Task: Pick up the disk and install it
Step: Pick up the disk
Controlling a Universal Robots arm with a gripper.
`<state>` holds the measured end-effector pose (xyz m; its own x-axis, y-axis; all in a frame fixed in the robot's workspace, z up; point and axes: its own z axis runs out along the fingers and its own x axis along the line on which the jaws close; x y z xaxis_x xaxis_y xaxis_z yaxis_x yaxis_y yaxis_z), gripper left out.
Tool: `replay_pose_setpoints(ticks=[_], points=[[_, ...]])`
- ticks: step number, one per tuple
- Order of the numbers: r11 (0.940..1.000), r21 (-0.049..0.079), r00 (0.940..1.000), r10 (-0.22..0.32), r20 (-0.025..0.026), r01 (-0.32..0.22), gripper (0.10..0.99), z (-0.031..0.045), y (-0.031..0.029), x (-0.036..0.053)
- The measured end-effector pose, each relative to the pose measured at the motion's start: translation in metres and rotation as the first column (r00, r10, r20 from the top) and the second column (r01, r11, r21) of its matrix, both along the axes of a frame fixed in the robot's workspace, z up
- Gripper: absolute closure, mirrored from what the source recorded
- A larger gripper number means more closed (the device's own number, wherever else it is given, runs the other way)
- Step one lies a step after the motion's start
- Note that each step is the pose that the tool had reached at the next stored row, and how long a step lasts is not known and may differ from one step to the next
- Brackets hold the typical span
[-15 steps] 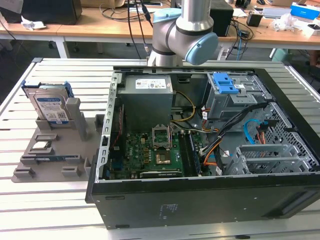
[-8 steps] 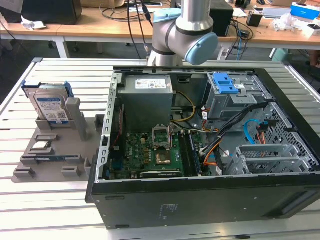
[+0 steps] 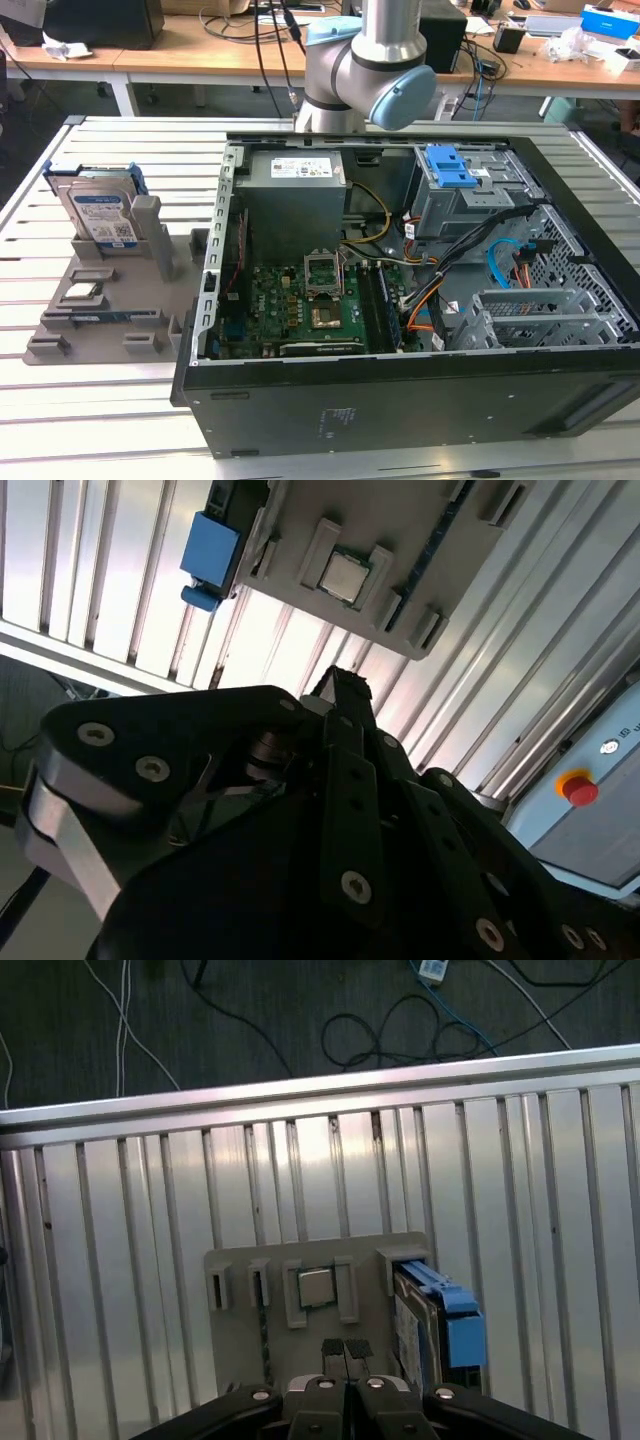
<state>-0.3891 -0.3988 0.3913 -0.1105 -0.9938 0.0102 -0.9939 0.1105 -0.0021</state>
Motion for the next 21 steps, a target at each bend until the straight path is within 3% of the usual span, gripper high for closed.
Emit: replay_pose_setpoints(ticks=[10, 11, 12, 18, 21], points=[[1.0, 0.0, 1.0, 0.0, 0.001, 0.0, 0.973, -0.0001, 0.0, 0.0], [1.0, 0.0, 1.0, 0.0, 0.0011, 0.0, 0.918, -0.0001, 0.0, 0.0], [1.0, 0.0, 1.0, 0.0, 0.0012, 0.0, 0.918, -0.0001, 0.0, 0.0], [1.0, 0.0, 1.0, 0.0, 0.0017, 0.0, 0.545, -0.0001, 0.0, 0.0], [1.0, 0.0, 1.0, 0.0, 0.0019, 0.0, 0.545, -0.0001, 0.0001, 0.0]])
